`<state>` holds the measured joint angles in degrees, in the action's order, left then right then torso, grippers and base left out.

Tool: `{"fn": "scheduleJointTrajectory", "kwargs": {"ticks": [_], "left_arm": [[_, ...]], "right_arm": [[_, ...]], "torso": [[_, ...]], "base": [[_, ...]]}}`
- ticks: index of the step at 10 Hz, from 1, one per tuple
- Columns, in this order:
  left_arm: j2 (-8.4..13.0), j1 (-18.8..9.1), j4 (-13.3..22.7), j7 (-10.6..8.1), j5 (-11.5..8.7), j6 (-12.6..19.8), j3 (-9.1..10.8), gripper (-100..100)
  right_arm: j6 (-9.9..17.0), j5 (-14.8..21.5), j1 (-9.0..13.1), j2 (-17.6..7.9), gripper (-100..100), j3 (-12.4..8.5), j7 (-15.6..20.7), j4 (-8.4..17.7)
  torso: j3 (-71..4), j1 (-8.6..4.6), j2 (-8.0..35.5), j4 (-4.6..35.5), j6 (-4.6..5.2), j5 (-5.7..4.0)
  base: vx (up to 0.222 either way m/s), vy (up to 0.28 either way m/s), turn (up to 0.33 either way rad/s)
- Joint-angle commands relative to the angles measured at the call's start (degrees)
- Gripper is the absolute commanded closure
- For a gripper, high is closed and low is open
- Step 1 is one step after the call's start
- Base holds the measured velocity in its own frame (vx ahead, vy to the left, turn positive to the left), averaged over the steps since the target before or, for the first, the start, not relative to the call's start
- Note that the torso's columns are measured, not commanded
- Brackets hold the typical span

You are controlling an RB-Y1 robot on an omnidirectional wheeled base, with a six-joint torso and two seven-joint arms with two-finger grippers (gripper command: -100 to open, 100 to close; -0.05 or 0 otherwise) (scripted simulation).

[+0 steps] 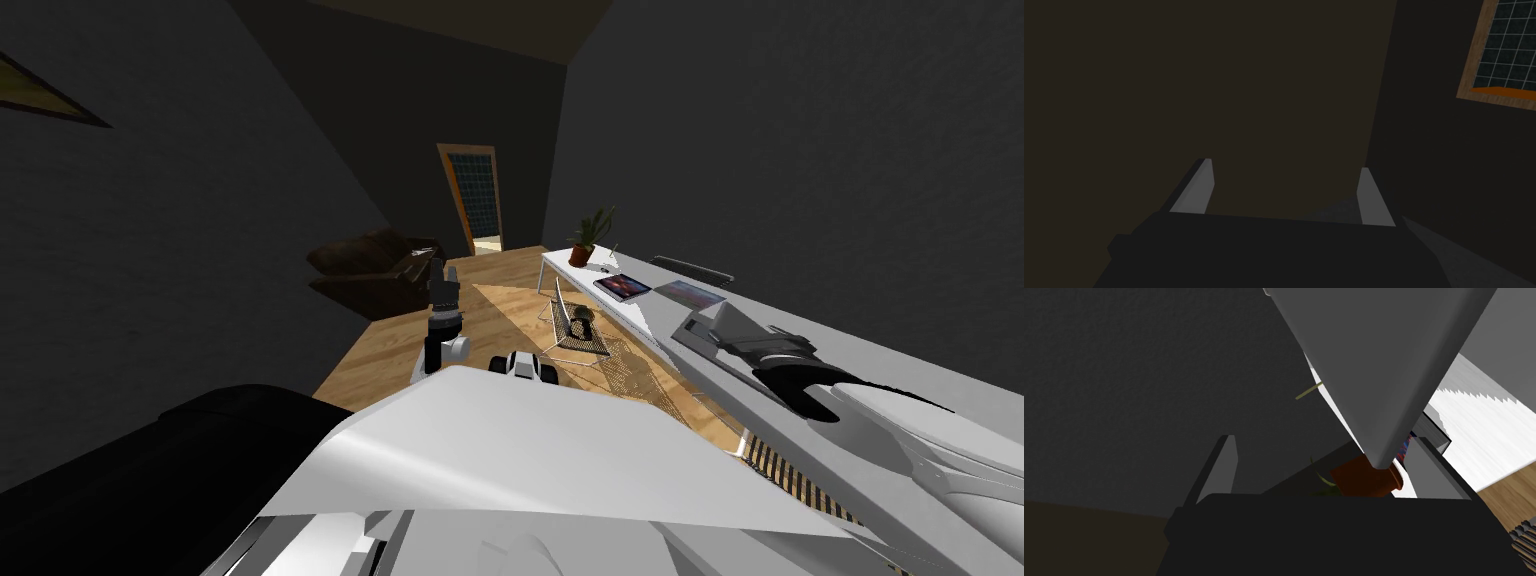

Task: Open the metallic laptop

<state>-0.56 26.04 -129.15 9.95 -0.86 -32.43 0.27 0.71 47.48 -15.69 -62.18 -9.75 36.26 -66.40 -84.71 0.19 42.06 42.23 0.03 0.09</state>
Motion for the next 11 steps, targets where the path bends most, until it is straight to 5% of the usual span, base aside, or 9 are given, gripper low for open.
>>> {"fn": "scheduleJointTrajectory", "kwargs": {"ticks": [1, 4, 5, 6, 11], "left_arm": [[0.0, 0.0, 0.0, 0.0, 0.0, 0.0, 0.0, 0], [0.0, 0.0, 0.0, 0.0, 0.0, 0.0, 0.0, 0], [0.0, -0.01, 0.0, 0.0, 0.0, 0.0, 0.0, 0], [0.0, -0.01, 0.0, 0.0, 0.0, 0.0, 0.0, 0], [0.0, -0.01, 0.0, 0.0, 0.0, 0.0, 0.0, 0]], "right_arm": [[-1.99, -1.23, -0.61, -2.79, -100, -0.41, -1.33, 0.74], [-3.9, -2.98, -1.74, -6.44, -100, -0.81, -3.01, 1.28], [-3.94, -2.33, -1.39, -5.23, -100, -1.2, -2.24, 1.49], [-4.04, -2.39, -1.43, -5.34, 0, -1.21, -2.35, 1.48], [-4.03, -2.39, -1.42, -5.33, 0, -1.21, -2.34, 1.48]], "torso": [[0.01, 0.07, 0.06, 0.06, -0.05, 0.11], [0.2, -0.15, 0.31, 0.09, -0.03, -0.06], [0.2, -0.2, 0.31, 0.08, -0.03, -0.09], [0.2, -0.31, 0.31, 0.07, -0.04, -0.13], [0.13, -0.18, 0.21, 0.05, -0.04, -0.08]], "base": [[0.056, 0.058, -0.035], [0.041, 0.05, -0.04], [0.014, 0.023, -0.009], [0.003, 0.006, 0.002], [0.0, 0.0, 0.0]]}}
